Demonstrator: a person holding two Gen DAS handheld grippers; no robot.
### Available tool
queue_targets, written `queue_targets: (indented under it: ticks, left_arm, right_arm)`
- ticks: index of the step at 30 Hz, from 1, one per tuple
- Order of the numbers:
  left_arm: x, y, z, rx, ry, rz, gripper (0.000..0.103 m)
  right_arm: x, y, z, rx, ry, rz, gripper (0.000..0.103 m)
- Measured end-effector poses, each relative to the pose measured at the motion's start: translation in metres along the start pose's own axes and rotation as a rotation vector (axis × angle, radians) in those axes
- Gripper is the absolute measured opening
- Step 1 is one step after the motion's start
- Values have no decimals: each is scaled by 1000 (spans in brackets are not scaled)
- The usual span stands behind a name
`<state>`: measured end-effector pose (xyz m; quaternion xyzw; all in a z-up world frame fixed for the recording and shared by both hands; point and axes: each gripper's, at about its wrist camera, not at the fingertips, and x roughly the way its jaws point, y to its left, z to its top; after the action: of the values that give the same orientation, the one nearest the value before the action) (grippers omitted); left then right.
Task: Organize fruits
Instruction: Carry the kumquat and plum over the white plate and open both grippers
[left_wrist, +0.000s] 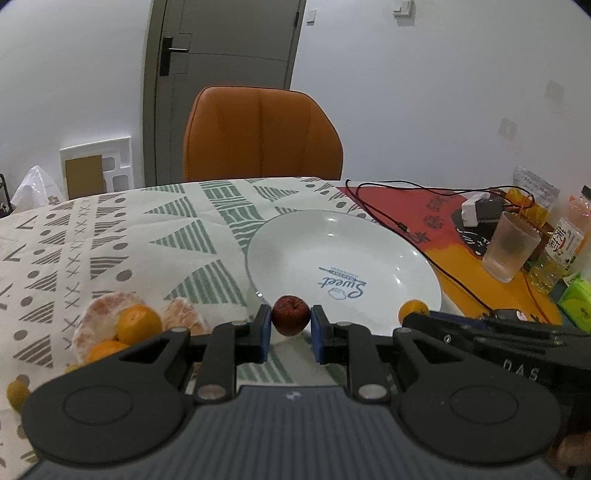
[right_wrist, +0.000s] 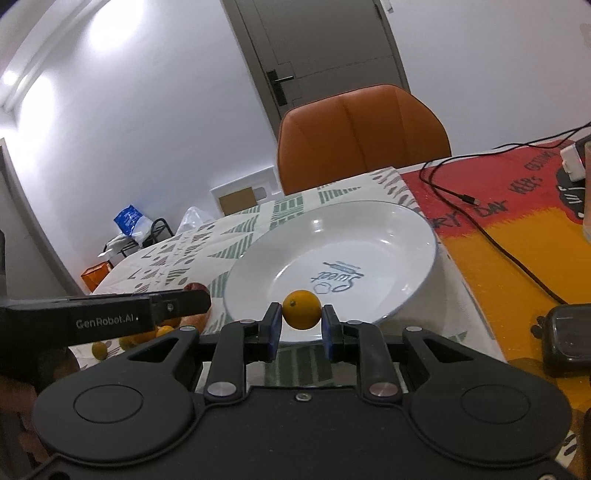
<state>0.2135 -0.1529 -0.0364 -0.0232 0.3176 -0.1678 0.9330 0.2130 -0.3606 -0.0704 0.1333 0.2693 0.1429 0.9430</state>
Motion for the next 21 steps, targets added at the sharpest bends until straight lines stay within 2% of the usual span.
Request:
queue_targets:
  ticks: [4, 8, 13, 21]
  left_arm:
    - [7, -7, 4, 14, -2, -9, 21]
    - [14, -13, 7, 23, 2, -17, 21]
    - [22, -20, 8, 34, 10, -22, 21]
    - [19, -15, 7, 18, 7, 10, 23]
  right_arm:
    - [1, -5, 0, 16, -4, -6, 21]
    - [-3, -11, 1, 27, -29, -17, 28]
    - [-10, -16, -1, 49, -40, -33, 28]
    - [-12, -17, -4, 60, -32, -34, 32]
